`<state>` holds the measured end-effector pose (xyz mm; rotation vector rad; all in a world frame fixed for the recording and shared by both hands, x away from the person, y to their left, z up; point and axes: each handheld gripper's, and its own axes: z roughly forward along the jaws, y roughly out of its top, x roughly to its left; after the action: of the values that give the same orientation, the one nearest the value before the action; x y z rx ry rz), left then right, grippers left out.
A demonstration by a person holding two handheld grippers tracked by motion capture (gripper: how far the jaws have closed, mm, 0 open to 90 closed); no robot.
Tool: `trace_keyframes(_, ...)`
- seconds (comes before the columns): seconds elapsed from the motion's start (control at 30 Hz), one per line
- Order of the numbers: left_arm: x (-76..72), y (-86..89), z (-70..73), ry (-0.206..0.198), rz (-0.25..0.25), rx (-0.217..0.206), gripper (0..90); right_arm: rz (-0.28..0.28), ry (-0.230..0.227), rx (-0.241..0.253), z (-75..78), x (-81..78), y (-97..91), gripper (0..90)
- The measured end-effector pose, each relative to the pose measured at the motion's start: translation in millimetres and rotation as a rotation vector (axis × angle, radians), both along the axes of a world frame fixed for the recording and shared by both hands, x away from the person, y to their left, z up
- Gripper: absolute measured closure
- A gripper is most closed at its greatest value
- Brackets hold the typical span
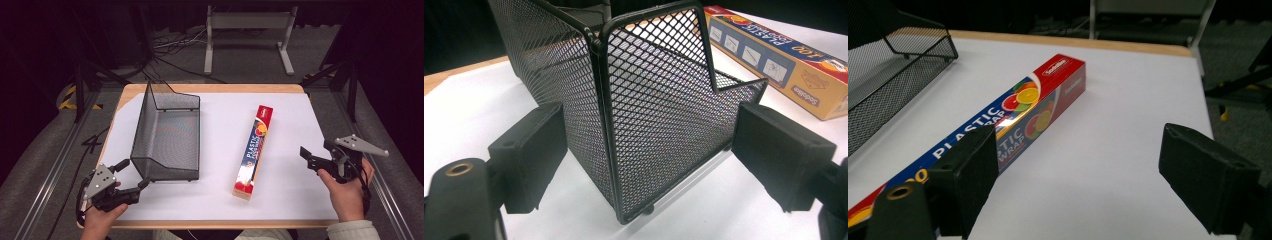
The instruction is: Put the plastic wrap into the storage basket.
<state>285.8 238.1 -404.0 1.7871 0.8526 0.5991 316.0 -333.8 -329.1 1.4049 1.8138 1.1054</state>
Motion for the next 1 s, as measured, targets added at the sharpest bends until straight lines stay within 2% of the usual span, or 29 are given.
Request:
trace_keyframes(0.13, -0.7, -1.7, -0.5, -0.003, -0.004, 0.004, 15.4, 0.016, -0.011, -0.021, 10.2, 7.3, 8.1, 15.0)
trace_keyframes(0.2, -1.7, -3.5, -0.4, -0.009, -0.010, 0.020, 15.4, 0.027, -0.006, -0.023, 14.0, 11.3, 10.8, 14.3)
trace_keyframes(0.37, -4.2, -3.6, -0.1, -0.014, -0.009, 0.023, 15.4, 0.051, 0.031, -0.018, 20.7, 24.2, 17.2, 13.2)
trace_keyframes(0.53, -4.3, -2.1, -0.7, -0.012, -0.004, 0.019, 15.4, 0.064, 0.056, -0.015, 22.3, 35.7, 25.9, 13.1)
trace_keyframes(0.73, -5.1, -0.7, -1.1, -0.012, 0.001, 0.018, 15.4, 0.108, 0.063, -0.026, 22.9, 50.0, 49.7, 12.5)
trace_keyframes(1.0, -6.4, 1.2, -1.9, -0.013, 0.005, 0.021, 15.4, 0.124, 0.078, -0.019, 17.9, 65.5, 73.6, 11.6)
